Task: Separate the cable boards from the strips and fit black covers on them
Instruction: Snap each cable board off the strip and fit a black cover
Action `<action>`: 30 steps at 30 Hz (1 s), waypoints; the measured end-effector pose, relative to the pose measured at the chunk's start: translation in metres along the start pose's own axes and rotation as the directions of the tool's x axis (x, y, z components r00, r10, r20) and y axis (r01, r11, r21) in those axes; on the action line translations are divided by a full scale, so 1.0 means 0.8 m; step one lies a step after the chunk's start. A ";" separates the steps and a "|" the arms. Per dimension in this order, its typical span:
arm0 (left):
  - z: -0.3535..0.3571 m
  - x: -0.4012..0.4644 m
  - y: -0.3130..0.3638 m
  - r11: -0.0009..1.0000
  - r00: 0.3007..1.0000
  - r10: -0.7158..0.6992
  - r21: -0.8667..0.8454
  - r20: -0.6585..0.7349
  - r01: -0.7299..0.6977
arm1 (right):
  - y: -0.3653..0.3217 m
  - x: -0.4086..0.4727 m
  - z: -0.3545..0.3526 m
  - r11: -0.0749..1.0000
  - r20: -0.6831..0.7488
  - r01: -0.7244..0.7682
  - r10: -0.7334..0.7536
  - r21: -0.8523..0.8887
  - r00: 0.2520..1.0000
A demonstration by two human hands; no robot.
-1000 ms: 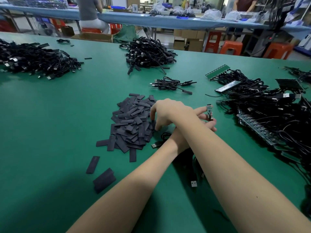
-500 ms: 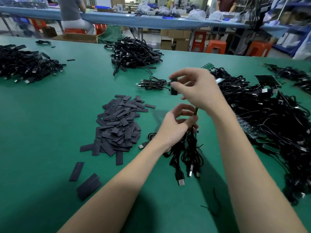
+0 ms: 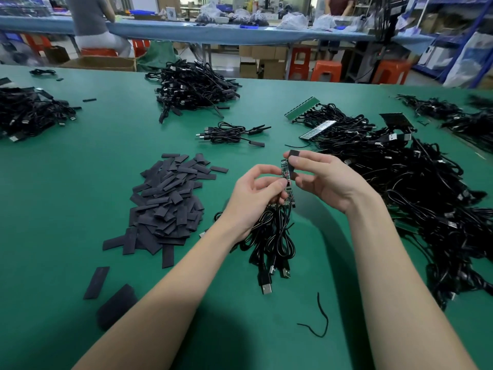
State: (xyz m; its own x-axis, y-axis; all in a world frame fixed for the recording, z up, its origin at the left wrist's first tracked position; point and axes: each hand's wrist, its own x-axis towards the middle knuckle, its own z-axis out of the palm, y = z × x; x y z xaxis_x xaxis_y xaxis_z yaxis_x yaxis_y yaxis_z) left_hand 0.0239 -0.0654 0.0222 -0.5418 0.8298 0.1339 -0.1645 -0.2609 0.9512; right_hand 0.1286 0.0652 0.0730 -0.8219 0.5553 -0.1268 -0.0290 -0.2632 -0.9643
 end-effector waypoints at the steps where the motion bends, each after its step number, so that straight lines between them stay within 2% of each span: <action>1: 0.000 0.000 0.001 1.000 1.000 -0.002 -0.013 0.005 0.002 | 0.002 -0.001 -0.001 1.000 0.016 0.001 -0.001 0.004 1.000; 4: -0.001 -0.001 0.002 0.999 1.000 -0.004 -0.045 0.025 0.005 | 0.004 -0.002 -0.002 1.000 0.030 0.021 -0.022 0.011 0.999; 10: -0.002 -0.003 0.005 0.993 0.998 -0.018 -0.114 0.061 0.024 | 0.004 0.000 -0.006 0.976 -0.063 0.179 -0.172 0.126 0.983; 14: -0.003 -0.003 0.005 0.993 0.996 -0.016 -0.115 0.082 0.025 | 0.005 0.001 -0.002 0.963 -0.076 0.229 -0.220 0.142 0.972; 24: -0.004 -0.002 0.004 0.994 0.995 -0.012 -0.110 0.098 0.022 | 0.007 0.003 0.001 0.959 -0.083 0.277 -0.273 0.049 0.958; 30: -0.004 -0.001 0.002 0.996 0.995 0.000 -0.084 0.099 0.008 | 0.005 -0.001 -0.001 0.966 -0.057 0.258 -0.257 0.007 0.965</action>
State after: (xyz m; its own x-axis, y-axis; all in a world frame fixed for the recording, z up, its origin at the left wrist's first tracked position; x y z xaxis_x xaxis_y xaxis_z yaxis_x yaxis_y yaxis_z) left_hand 0.0210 -0.0679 0.0227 -0.4572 0.8747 0.1609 -0.2379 -0.2946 0.9256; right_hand 0.1295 0.0645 0.0694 -0.7532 0.6481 0.1125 -0.2443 -0.1167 -0.9627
